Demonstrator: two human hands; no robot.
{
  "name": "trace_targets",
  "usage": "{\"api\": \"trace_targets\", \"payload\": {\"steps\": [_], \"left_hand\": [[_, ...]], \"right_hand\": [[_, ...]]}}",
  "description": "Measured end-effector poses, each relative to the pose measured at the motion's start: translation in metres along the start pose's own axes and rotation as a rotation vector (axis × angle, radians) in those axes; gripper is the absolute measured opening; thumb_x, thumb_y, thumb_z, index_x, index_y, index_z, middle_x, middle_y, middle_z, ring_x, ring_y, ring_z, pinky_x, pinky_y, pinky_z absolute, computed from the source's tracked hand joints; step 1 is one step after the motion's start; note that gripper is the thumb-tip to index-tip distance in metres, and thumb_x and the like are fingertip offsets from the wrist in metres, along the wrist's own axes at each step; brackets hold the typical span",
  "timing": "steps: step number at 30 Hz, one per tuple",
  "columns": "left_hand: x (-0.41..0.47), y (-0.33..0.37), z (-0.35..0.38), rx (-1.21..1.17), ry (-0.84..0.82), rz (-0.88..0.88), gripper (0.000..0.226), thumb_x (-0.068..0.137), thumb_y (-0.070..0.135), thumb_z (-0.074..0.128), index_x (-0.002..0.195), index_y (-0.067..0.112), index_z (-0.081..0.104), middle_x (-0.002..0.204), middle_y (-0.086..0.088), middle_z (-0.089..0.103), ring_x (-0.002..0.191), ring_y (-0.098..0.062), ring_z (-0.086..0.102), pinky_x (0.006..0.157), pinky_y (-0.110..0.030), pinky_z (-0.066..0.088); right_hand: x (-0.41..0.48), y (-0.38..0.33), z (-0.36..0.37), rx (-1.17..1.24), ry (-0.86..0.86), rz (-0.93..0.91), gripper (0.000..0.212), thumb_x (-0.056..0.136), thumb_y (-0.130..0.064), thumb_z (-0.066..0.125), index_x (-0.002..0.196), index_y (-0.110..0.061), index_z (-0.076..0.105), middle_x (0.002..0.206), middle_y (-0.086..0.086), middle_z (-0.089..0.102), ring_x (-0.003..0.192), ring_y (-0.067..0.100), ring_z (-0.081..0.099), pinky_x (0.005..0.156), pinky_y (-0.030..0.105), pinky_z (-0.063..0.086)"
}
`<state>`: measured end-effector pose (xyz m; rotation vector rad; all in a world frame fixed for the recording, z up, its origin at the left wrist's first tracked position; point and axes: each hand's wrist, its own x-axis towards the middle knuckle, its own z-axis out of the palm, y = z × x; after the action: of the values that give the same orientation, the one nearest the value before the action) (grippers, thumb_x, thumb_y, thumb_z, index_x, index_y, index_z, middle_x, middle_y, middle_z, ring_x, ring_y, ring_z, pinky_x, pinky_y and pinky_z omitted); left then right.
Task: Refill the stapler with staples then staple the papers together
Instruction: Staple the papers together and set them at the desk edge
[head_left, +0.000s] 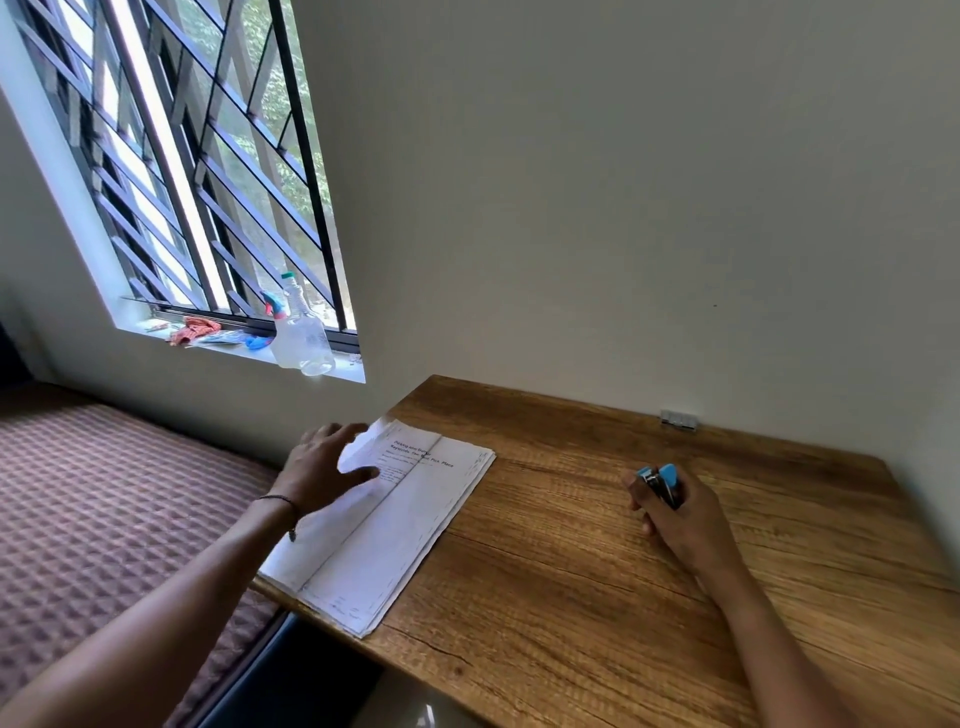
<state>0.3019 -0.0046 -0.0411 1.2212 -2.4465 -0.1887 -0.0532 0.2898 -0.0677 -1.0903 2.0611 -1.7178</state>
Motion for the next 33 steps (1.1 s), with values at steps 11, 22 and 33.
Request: {"api": "trace_targets", "payload": {"steps": [11,22,33], "left_hand": [[-0.041,0.105,0.033,0.053,-0.208,0.252,0.065,0.090,0.069,0.052,0.148,0.041,0.041,0.154,0.007,0.041,0.145,-0.018,0.031,0.118,-0.041,0.030],[-0.040,0.074,0.026,0.039,-0.198,0.209,0.042,0.097,0.051,0.051,0.137,0.040,0.054,0.142,0.009,0.050,0.128,-0.016,0.050,0.102,-0.033,0.043],[-0.036,0.067,0.029,0.041,-0.168,0.195,0.043,0.099,0.052,0.048,0.140,0.039,0.051,0.144,0.007,0.049,0.129,-0.017,0.049,0.104,-0.034,0.041]], "right_hand": [[-0.003,-0.002,-0.004,-0.032,-0.039,0.002,0.029,0.084,-0.043,0.075,0.098,-0.020,0.067,0.074,0.002,0.074,0.052,0.010,0.065,0.058,0.027,0.051],[-0.005,-0.005,-0.003,-0.056,-0.056,-0.008,0.027,0.084,-0.043,0.076,0.095,-0.021,0.066,0.074,0.001,0.074,0.054,0.013,0.066,0.058,0.028,0.050],[-0.006,-0.006,-0.002,-0.077,-0.058,-0.002,0.025,0.084,-0.044,0.075,0.095,-0.024,0.064,0.079,0.002,0.075,0.059,0.018,0.068,0.058,0.029,0.049]]}}
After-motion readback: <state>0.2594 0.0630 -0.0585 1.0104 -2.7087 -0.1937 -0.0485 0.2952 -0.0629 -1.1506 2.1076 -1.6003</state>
